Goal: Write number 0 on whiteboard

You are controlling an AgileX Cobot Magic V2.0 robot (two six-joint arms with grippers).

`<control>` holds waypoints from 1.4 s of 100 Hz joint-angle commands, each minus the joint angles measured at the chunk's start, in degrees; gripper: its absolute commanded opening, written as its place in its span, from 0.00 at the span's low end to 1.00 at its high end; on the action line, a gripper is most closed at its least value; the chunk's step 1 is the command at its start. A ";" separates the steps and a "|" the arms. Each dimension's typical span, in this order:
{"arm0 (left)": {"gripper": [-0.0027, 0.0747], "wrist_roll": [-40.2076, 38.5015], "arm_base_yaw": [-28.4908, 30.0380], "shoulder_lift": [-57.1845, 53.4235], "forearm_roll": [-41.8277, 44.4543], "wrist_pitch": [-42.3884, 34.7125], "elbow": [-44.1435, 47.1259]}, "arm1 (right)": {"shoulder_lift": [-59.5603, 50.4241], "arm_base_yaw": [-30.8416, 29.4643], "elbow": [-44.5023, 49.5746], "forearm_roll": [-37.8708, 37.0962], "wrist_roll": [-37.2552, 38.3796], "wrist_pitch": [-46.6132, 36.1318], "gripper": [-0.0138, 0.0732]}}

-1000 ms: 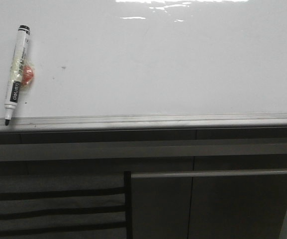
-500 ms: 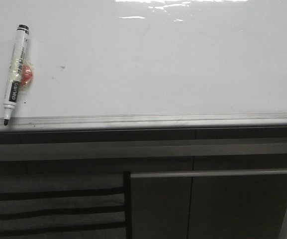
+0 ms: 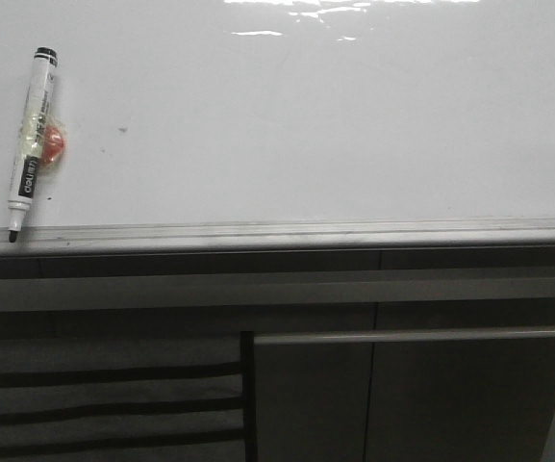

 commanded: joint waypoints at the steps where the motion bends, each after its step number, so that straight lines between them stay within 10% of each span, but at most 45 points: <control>1: 0.01 -0.44 -0.32 1.89 1.70 1.30 -2.91 | 1.15 0.51 -1.93 0.31 -5.90 -7.81 0.08; 25: 0.06 4.20 -7.95 7.94 4.83 0.95 -2.90 | 1.15 4.99 -0.19 -0.98 -7.63 -12.85 0.08; 65: 0.66 4.30 -28.81 31.47 16.88 -14.32 -3.11 | 2.44 12.21 0.22 -0.14 -12.26 -12.81 0.08; 114: 0.67 4.30 -28.58 61.88 6.57 -48.85 -3.24 | 2.44 12.21 0.22 -0.14 -12.26 -12.66 0.08; 140: 0.66 -0.38 -28.58 69.60 5.02 -52.48 -4.37 | 2.44 12.21 0.22 -0.14 -12.26 -13.26 0.08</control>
